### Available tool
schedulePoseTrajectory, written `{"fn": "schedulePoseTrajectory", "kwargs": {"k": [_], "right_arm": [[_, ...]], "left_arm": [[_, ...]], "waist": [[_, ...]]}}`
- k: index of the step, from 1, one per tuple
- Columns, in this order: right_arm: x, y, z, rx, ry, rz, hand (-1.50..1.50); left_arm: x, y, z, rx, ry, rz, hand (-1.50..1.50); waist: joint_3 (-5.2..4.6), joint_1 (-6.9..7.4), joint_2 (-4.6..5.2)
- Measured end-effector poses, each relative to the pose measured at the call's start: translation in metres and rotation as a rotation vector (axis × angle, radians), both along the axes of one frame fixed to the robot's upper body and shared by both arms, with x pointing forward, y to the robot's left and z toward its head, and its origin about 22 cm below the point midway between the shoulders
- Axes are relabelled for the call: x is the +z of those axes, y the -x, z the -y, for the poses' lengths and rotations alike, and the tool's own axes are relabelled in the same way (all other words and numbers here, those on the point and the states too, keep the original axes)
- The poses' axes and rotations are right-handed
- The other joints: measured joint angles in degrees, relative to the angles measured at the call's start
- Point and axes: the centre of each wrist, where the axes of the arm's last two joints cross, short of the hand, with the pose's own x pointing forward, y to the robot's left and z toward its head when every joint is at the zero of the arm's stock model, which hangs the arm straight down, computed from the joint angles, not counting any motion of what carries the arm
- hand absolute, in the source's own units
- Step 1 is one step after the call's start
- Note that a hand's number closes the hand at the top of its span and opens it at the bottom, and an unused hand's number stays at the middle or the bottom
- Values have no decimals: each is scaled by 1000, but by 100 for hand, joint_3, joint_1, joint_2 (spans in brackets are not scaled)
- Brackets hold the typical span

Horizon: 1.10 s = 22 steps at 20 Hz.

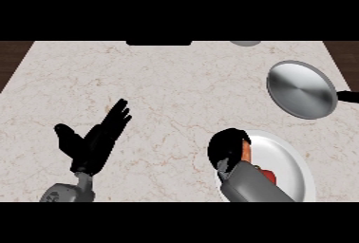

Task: Pick the sweet potato from the plate and place it in the pan

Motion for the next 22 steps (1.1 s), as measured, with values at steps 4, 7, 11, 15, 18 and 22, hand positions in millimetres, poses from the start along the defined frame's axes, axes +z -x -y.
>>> {"fn": "schedulePoseTrajectory", "kwargs": {"k": [4, 7, 11, 15, 18, 22], "right_arm": [[-3, -2, 8, 57, 56, 14, 150], [-10, -4, 15, 91, 71, 36, 150], [-2, 13, 37, 205, -136, 72, 150], [18, 34, 54, 349, -468, 115, 150], [39, 45, 76, 423, -652, 244, 150], [70, 58, 108, 480, -867, 444, 150]], "left_arm": [[2, 3, -3, -3, -3, -1, 0], [2, 3, -7, -7, 2, -1, 0], [1, 7, -8, 9, 0, -2, 0], [-4, 12, -11, 36, 4, -11, 0], [-6, 14, -17, 58, 4, -20, 0], [-5, 17, -23, 73, -3, -17, 0]], "waist": [[1, 15, -1], [0, 25, -6], [-1, -82, -39], [26, -263, -68], [33, -383, -82], [36, -449, -86]]}}
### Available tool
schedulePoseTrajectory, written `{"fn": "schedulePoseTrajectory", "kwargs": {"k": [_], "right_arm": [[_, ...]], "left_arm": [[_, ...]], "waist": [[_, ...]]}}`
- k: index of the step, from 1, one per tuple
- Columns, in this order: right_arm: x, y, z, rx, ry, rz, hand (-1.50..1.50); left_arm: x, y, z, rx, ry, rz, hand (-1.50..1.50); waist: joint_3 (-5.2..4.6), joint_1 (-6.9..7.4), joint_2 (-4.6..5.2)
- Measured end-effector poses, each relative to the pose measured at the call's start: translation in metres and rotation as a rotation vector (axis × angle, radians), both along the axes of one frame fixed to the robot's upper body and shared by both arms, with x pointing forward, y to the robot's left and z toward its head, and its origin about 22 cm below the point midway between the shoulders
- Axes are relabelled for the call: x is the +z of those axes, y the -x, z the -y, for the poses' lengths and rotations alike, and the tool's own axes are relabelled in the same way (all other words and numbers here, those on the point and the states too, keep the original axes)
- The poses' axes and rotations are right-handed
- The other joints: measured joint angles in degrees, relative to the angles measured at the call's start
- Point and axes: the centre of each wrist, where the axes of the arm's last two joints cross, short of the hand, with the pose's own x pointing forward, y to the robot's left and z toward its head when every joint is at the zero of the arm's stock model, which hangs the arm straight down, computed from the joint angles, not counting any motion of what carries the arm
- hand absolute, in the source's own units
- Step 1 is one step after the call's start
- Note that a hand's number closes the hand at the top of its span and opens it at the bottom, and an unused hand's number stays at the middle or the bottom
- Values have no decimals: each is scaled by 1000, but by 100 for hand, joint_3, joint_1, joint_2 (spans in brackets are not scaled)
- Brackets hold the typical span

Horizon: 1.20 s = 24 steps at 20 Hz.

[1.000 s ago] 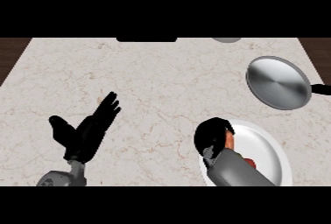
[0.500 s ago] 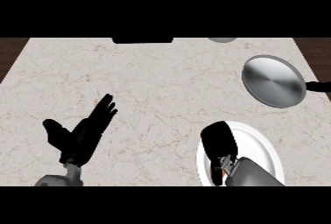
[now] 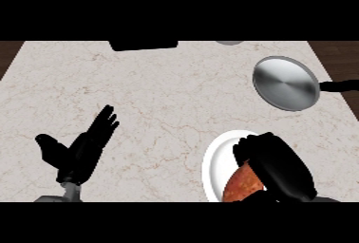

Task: Pick the sweet potato from the plate and place it in the pan

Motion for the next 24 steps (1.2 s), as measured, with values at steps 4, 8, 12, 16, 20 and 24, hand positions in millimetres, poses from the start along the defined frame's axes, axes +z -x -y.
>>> {"fn": "schedulePoseTrajectory", "kwargs": {"k": [4, 8, 12, 16, 20, 24], "right_arm": [[15, 16, 33, -7, -240, 62, 150], [23, 25, 66, -33, -467, 45, 150], [20, 21, 114, -86, -601, 9, 150], [3, -1, 156, -127, -665, 6, 150], [-8, -31, 182, -157, -628, 72, 150], [-27, -62, 188, -188, -598, 138, 150]], "left_arm": [[0, 2, 0, -2, 5, 4, 0], [2, -1, 4, -11, 7, 11, 0], [4, -7, 8, -33, 6, 17, 0], [8, -9, 12, -60, 9, 22, 0], [6, -13, 15, -72, 4, 21, 0], [3, -12, 19, -89, 4, 22, 0]], "waist": [[-2, 7, 27], [-6, 77, 62], [-15, 221, 88], [-22, 373, 102], [-25, 460, 113], [-25, 518, 120]]}}
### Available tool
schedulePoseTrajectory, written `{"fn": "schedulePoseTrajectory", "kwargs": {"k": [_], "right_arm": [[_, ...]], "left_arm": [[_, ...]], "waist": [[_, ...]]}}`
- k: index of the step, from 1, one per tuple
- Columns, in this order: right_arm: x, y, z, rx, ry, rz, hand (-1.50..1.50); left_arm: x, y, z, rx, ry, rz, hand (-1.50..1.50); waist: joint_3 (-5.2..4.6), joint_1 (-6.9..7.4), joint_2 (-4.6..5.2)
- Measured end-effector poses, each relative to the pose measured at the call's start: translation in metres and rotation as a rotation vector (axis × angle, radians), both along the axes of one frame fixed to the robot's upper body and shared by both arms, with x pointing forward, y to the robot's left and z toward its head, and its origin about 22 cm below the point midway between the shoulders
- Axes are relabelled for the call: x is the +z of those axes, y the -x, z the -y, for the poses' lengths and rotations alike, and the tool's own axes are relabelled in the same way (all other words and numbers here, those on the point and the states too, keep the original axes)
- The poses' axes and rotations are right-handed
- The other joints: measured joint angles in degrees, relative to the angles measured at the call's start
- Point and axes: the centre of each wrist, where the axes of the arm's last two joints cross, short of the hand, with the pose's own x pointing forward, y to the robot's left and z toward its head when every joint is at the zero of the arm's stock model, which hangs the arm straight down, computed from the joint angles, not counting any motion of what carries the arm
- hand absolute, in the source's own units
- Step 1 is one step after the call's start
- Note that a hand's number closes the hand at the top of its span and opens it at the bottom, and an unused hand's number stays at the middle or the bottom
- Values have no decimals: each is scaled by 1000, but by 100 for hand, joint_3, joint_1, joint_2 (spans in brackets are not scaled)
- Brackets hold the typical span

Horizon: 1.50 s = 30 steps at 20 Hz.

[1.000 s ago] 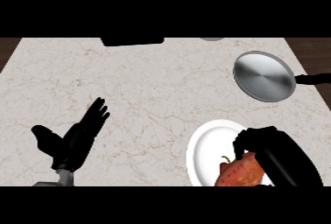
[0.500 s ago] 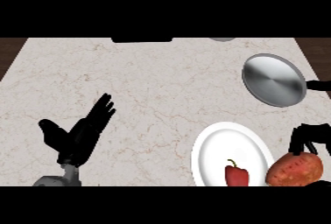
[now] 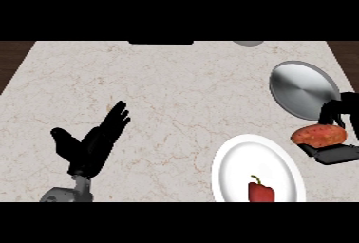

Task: Pick the sweet potato from the plate and place it in the pan

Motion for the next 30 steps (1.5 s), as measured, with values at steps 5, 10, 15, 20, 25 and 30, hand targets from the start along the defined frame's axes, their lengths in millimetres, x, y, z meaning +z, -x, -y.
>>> {"fn": "schedulePoseTrajectory", "kwargs": {"k": [5, 10, 15, 20, 25, 30], "right_arm": [[-12, -42, 10, -111, -25, 78, 150], [-17, -74, 24, -215, -72, 142, 150], [-26, -90, 30, -259, -101, 165, 150], [-19, -101, 35, -283, -102, 179, 150], [-24, -97, 45, -344, 28, 2, -150], [-29, -98, 44, -320, 9, -84, -150]], "left_arm": [[7, -5, 8, -11, 3, 4, 0], [10, -9, 10, -19, 3, 9, 0], [8, -10, 10, -38, 2, 15, 0], [14, -14, 11, -60, 4, 26, 0], [13, -10, 20, -83, 3, 34, 0], [16, -12, 24, -92, 6, 41, 0]], "waist": [[3, 70, 20], [9, 155, 55], [16, 246, 96], [25, 355, 148], [23, 489, 197], [39, 535, 234]]}}
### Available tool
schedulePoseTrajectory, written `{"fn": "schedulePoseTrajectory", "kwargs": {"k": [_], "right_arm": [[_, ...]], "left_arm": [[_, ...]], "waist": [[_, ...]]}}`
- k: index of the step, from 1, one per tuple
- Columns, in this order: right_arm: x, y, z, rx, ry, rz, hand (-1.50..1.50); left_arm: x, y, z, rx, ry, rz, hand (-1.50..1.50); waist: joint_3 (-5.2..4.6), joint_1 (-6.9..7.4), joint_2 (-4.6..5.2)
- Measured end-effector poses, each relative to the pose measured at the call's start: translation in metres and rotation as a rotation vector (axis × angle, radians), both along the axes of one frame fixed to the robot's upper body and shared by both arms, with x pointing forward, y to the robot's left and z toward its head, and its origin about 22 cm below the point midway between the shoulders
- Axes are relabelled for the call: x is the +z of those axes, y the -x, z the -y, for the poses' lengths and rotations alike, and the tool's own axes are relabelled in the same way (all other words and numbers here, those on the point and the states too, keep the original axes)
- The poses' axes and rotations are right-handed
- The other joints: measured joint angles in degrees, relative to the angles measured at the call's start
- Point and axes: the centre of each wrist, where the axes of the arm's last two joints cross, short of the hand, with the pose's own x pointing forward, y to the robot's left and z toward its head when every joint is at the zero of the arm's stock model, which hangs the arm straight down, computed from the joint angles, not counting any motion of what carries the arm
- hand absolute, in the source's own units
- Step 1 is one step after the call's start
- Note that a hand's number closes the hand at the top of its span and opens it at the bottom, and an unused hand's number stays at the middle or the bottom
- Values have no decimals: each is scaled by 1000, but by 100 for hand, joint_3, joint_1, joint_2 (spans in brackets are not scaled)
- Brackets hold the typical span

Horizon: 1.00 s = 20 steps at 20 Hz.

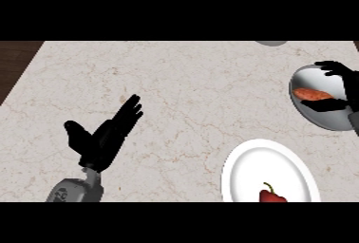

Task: Pick the sweet potato from the plate and place it in the pan

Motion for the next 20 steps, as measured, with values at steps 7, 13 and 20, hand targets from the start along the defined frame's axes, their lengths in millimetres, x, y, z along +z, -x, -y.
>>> {"fn": "schedulePoseTrajectory", "kwargs": {"k": [7, 13, 20], "right_arm": [[5, -5, -1, 78, -309, 84, -150], [18, 6, 27, 102, -527, 47, -150], [21, 36, 68, 192, -619, -34, -150]], "left_arm": [[-3, 0, -4, 20, 4, -7, 0], [-2, -3, -5, 23, 0, 0, 0], [1, -3, -7, 26, 1, 1, 0]], "waist": [[11, -97, -13], [10, -131, -6], [23, -147, 5]]}}
